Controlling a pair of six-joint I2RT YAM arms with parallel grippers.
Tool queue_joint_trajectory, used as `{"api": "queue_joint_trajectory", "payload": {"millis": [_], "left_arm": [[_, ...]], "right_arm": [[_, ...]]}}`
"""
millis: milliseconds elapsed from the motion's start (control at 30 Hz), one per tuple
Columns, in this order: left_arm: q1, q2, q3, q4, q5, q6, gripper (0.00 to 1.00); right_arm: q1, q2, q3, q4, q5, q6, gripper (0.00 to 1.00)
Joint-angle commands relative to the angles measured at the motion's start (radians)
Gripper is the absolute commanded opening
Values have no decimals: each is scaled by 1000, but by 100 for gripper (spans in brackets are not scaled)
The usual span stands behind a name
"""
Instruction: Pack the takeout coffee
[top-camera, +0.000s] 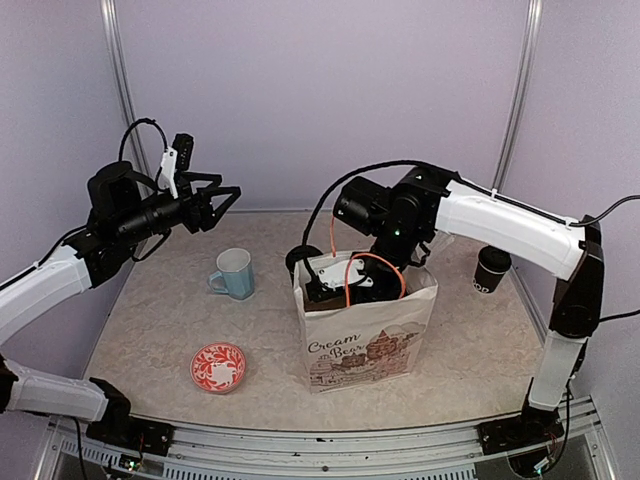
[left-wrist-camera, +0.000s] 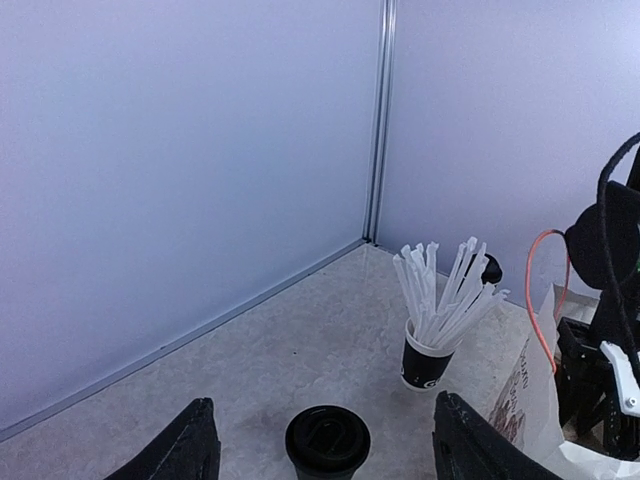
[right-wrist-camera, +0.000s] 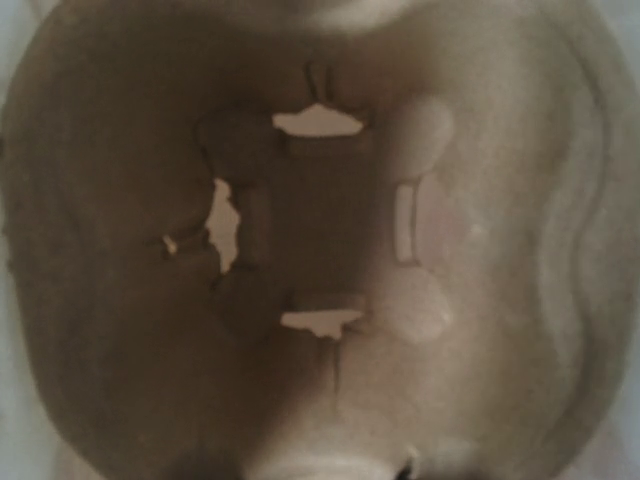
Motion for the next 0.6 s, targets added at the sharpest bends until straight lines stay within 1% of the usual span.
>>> {"api": "queue_joint_trajectory", "payload": {"millis": [0, 100, 333, 400, 567], "left_arm": [[37, -3, -29, 65, 100, -31, 71], [38, -1, -29, 51, 122, -28, 71], [37, 0, -30, 46, 160, -37, 71], [37, 0, -31, 47, 165, -42, 71], [34, 4, -30, 44, 168, -55, 70]], "right_arm": [[36, 29, 30, -56, 123, 7, 24], [38, 42, 29, -55, 121, 20, 24], [38, 67, -67, -54, 82, 19, 24], [38, 73, -88, -54, 64, 16, 27], [37, 84, -141, -35, 16, 14, 28]]}}
